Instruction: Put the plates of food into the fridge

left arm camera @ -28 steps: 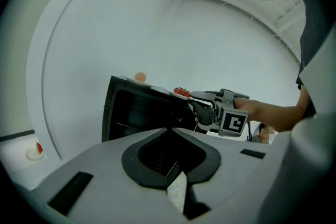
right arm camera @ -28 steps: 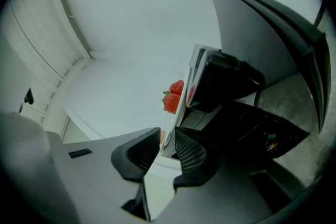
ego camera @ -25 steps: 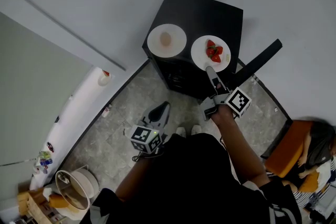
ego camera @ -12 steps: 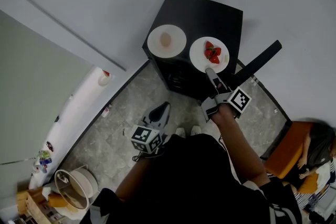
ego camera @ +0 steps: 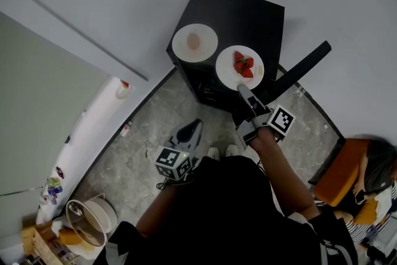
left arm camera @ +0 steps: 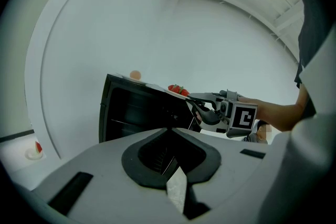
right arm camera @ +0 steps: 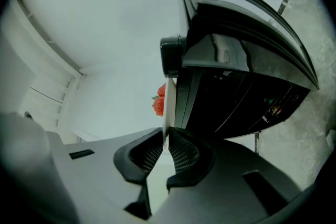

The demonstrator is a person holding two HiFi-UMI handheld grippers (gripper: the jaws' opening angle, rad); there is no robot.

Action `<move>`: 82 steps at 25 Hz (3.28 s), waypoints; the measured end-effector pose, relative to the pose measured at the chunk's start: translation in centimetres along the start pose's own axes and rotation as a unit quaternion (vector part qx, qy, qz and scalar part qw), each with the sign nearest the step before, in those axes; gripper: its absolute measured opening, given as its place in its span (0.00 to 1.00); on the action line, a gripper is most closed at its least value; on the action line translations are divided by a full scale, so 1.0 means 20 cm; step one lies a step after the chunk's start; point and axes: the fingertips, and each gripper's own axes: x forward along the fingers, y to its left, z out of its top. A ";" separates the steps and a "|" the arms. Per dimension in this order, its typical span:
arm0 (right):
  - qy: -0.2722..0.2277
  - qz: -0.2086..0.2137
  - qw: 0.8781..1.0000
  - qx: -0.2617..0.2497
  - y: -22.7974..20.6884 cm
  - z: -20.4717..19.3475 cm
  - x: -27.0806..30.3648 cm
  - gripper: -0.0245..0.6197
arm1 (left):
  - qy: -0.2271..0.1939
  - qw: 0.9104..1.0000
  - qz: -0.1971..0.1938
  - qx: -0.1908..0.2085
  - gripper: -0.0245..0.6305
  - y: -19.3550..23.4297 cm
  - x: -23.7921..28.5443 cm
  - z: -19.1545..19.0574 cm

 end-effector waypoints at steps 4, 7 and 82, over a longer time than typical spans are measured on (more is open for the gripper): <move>0.016 0.008 1.000 -0.004 0.03 -0.05 -0.04 0.11 | 0.000 1.000 -0.001 0.001 0.09 -0.01 -0.02 -0.01; 0.028 0.012 0.999 -0.009 0.05 -0.10 -0.06 0.11 | -0.003 1.000 -0.001 0.001 0.09 -0.02 -0.04 -0.01; -0.091 -0.096 0.990 0.056 -0.87 0.02 -0.03 0.10 | 0.022 0.999 0.033 -0.010 0.09 0.07 -0.10 -0.09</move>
